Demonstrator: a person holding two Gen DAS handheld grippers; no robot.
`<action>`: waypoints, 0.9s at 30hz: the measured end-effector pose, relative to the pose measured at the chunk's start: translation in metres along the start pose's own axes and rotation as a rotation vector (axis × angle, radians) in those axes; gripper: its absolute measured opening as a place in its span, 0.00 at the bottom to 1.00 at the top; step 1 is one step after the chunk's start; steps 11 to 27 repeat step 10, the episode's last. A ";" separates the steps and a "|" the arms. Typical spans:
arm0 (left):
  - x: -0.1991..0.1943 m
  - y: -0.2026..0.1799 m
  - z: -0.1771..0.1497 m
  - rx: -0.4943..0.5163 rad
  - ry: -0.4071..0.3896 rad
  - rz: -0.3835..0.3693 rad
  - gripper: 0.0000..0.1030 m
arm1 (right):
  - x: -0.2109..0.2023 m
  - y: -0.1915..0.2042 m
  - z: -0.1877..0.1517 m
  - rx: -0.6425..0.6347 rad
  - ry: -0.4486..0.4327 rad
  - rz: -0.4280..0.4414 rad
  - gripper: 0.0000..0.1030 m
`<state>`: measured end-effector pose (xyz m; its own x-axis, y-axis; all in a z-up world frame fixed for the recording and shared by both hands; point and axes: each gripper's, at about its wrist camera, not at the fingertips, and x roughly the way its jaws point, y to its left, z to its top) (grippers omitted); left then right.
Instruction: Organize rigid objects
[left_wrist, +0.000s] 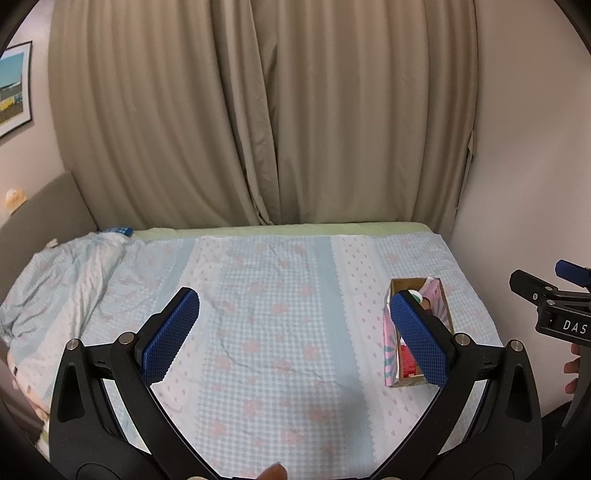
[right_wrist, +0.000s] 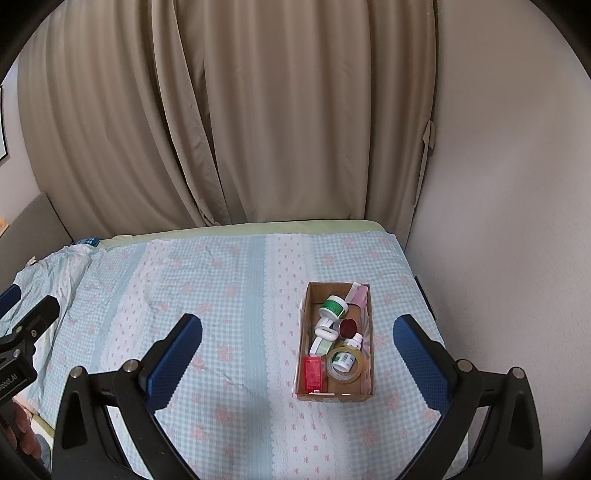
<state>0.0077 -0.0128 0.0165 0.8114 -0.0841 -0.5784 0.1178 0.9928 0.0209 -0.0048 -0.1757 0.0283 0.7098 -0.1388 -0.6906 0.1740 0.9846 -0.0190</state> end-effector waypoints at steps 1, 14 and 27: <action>0.000 0.000 0.000 -0.001 -0.008 -0.001 1.00 | 0.000 0.000 0.000 0.000 0.000 0.000 1.00; 0.005 0.007 0.001 -0.045 -0.017 -0.011 1.00 | 0.003 0.000 0.001 0.000 0.001 -0.003 1.00; 0.005 0.007 0.001 -0.045 -0.017 -0.011 1.00 | 0.003 0.000 0.001 0.000 0.001 -0.003 1.00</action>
